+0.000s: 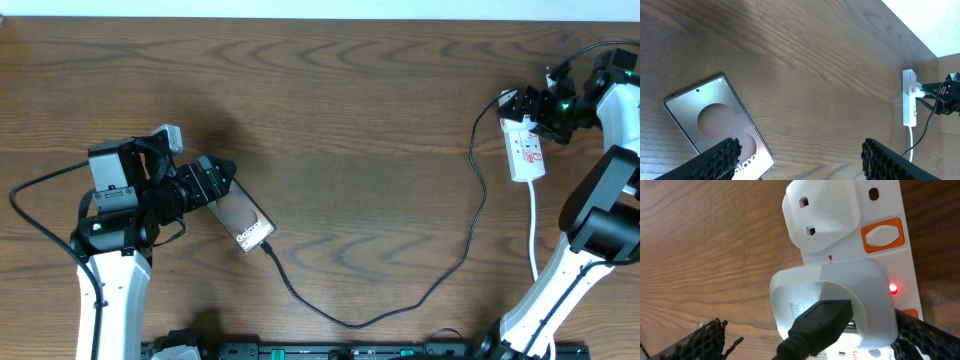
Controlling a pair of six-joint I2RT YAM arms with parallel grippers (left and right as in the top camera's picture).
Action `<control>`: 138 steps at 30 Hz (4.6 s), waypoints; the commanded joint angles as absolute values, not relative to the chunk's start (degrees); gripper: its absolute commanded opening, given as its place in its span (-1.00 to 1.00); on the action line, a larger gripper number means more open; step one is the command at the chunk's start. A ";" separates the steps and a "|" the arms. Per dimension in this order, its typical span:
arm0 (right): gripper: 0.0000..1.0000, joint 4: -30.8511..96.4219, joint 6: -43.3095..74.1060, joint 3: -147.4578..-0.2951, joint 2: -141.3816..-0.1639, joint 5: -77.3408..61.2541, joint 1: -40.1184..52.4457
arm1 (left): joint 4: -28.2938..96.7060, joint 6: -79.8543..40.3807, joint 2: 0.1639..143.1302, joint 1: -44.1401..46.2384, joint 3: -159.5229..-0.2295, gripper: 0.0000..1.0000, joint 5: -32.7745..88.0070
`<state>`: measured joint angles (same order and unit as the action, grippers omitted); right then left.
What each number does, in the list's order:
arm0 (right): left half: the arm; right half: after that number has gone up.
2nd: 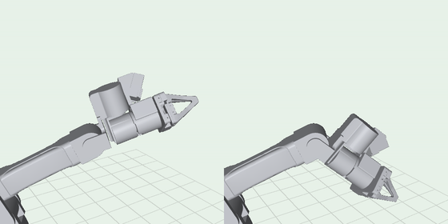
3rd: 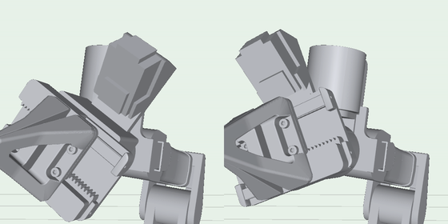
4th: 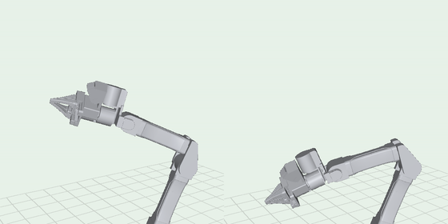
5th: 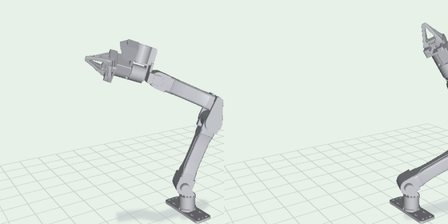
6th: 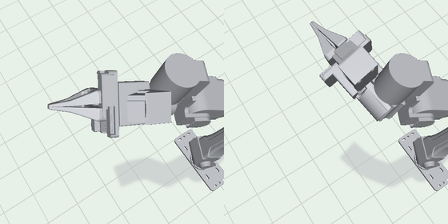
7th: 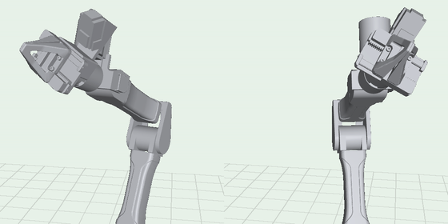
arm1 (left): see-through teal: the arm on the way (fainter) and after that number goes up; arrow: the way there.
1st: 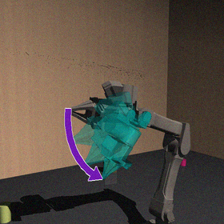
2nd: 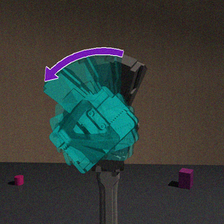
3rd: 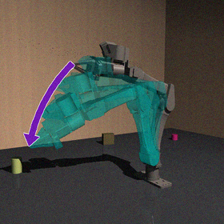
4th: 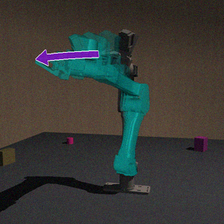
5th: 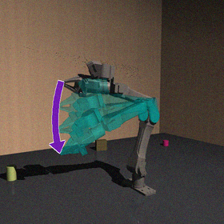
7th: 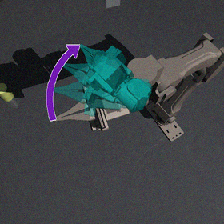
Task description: Plug charger to phone and switch on socket
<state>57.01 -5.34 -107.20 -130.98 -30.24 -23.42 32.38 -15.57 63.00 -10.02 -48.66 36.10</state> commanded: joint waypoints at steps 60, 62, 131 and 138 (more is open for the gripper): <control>0.98 79.99 5.32 -114.37 -85.19 -15.11 -25.41 | 32.47 -14.61 62.92 -10.20 -49.36 0.60 36.45; 0.98 80.01 5.32 -114.37 -85.19 -15.14 -25.41 | 32.47 -14.61 62.92 -10.20 -49.34 0.60 36.45; 0.99 79.99 5.32 -114.37 -85.19 -15.11 -25.41 | 3.42 6.83 0.23 -3.57 -0.23 0.60 8.29; 0.99 79.99 5.32 -114.37 -85.19 -15.14 -25.41 | 3.42 6.83 0.23 -3.57 -0.23 0.60 8.29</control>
<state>79.90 4.99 -113.93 -85.45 -15.35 -25.76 0.91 6.26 0.58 -3.33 -0.89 8.58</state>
